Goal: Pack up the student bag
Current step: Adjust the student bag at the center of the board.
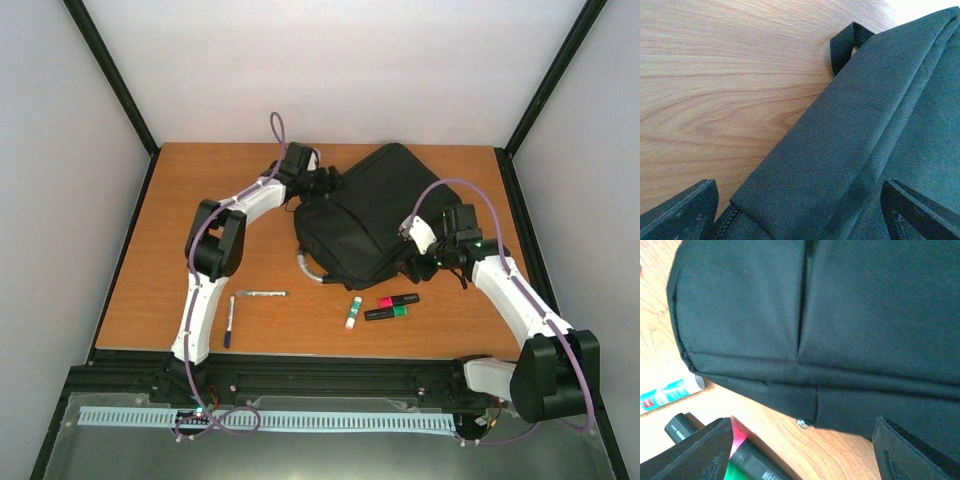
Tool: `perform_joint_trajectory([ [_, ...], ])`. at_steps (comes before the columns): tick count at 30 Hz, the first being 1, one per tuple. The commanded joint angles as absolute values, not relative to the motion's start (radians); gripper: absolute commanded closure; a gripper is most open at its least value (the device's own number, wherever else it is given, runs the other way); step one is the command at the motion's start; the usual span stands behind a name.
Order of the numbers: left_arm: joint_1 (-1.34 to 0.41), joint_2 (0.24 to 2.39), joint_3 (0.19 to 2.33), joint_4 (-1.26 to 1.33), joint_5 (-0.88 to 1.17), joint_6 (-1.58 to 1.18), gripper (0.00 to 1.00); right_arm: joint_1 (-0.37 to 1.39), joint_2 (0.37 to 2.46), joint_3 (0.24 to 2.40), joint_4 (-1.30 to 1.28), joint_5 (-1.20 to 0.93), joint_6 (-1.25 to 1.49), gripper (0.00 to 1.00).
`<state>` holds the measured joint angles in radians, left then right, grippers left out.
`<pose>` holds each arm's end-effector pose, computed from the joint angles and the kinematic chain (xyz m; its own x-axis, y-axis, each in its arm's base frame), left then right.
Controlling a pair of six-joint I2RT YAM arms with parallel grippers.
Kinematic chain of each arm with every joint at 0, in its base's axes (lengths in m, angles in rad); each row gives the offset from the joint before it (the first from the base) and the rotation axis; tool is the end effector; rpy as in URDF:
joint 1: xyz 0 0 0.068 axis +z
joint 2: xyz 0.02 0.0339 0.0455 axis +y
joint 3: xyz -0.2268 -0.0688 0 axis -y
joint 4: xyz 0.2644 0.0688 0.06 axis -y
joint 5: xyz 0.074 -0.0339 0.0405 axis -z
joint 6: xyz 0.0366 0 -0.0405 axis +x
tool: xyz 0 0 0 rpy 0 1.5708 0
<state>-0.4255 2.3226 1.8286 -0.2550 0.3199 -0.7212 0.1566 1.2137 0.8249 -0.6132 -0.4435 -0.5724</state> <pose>0.4650 -0.2234 0.1326 -0.8630 -0.2970 -0.4086 0.0423 0.7635 -0.6444 0.2601 0.0570 0.1911 -0.4996 -0.5742 -0.6486 -0.7611 0.6485 0.0122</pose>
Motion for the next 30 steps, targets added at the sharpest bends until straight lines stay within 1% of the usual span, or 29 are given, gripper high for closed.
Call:
perform_joint_trajectory([
  [1,-0.466,2.404,2.019,-0.314,0.392,-0.682,0.08,0.155,1.219,0.824,-0.62,-0.438,-0.584,0.22],
  [4,-0.466,2.402,2.112,-0.389,0.333,-0.625,0.05,0.155,1.22,0.825,-0.618,-0.436,-0.583,0.22],
  [7,-0.465,2.365,2.19,-0.503,0.224,-0.542,0.03,0.155,1.221,0.825,-0.617,-0.434,-0.584,0.22],
  [12,-0.466,2.23,2.182,-0.666,0.006,-0.499,0.02,0.155,1.225,0.827,-0.612,-0.432,-0.579,0.22],
  [14,-0.467,2.142,2.126,-0.706,-0.062,-0.499,0.02,0.155,1.23,0.83,-0.609,-0.43,-0.57,0.22],
  [15,-0.469,2.096,2.065,-0.699,-0.079,-0.508,0.02,0.155,1.233,0.832,-0.609,-0.428,-0.566,0.22],
  [18,-0.479,1.974,1.91,-0.69,-0.095,-0.53,0.04,0.155,1.239,0.836,-0.604,-0.422,-0.556,0.23],
  [20,-0.501,1.921,1.845,-0.72,-0.104,-0.546,0.06,0.155,1.242,0.839,-0.602,-0.417,-0.55,0.23],
  [27,-0.647,1.77,1.674,-0.86,-0.141,-0.537,0.12,0.155,1.243,0.845,-0.581,-0.368,-0.518,0.23],
  [29,-0.7,1.751,1.611,-0.894,-0.117,-0.529,0.15,0.155,1.243,0.843,-0.573,-0.343,-0.514,0.23],
  [30,-0.722,1.743,1.573,-0.903,-0.051,-0.511,0.18,0.155,1.242,0.839,-0.563,-0.322,-0.513,0.23],
])
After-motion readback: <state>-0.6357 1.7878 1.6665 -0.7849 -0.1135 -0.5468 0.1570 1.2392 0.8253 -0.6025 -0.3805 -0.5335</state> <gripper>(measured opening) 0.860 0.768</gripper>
